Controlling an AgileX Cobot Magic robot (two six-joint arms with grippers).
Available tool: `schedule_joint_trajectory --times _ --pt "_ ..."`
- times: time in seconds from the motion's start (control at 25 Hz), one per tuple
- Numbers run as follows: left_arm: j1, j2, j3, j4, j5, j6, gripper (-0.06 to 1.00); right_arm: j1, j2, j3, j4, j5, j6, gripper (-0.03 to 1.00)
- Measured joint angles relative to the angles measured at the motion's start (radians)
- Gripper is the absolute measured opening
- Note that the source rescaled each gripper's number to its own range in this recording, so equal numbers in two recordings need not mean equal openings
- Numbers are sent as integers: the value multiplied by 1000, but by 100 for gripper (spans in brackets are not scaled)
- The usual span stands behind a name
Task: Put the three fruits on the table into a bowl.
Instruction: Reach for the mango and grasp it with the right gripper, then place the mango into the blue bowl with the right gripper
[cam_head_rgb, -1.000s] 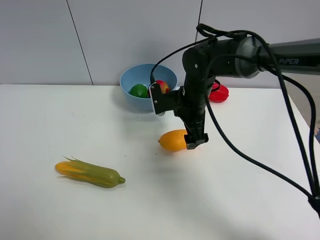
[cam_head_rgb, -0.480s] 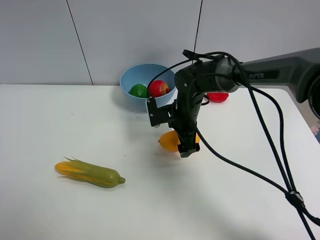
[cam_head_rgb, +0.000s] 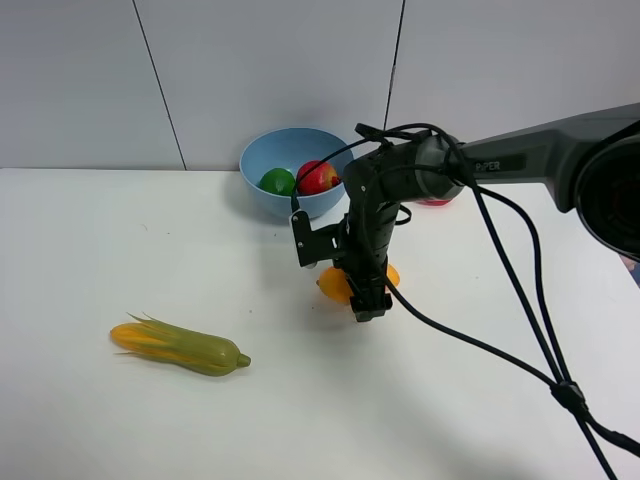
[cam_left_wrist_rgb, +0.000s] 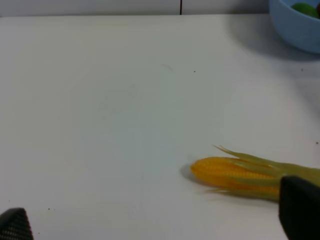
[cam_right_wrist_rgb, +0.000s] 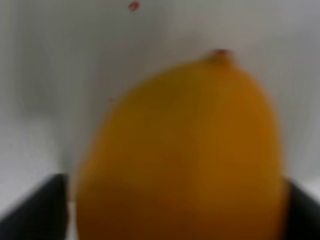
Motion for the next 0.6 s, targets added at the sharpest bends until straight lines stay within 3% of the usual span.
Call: schedule_joint_trajectory --times 0.04,0.16,0.28,0.4,0.6 --pt "0 0 0 0 0 0 99 0 -1 0 3 2 2 6" --pt "0 0 0 0 0 0 99 0 -25 0 6 22 17 6" --pt "0 0 0 0 0 0 99 0 -87 0 7 19 129 6" --pt "0 0 0 0 0 0 99 0 -169 0 7 -42 342 6" --pt "0 0 0 0 0 0 99 0 -259 0 -8 -286 762 6"
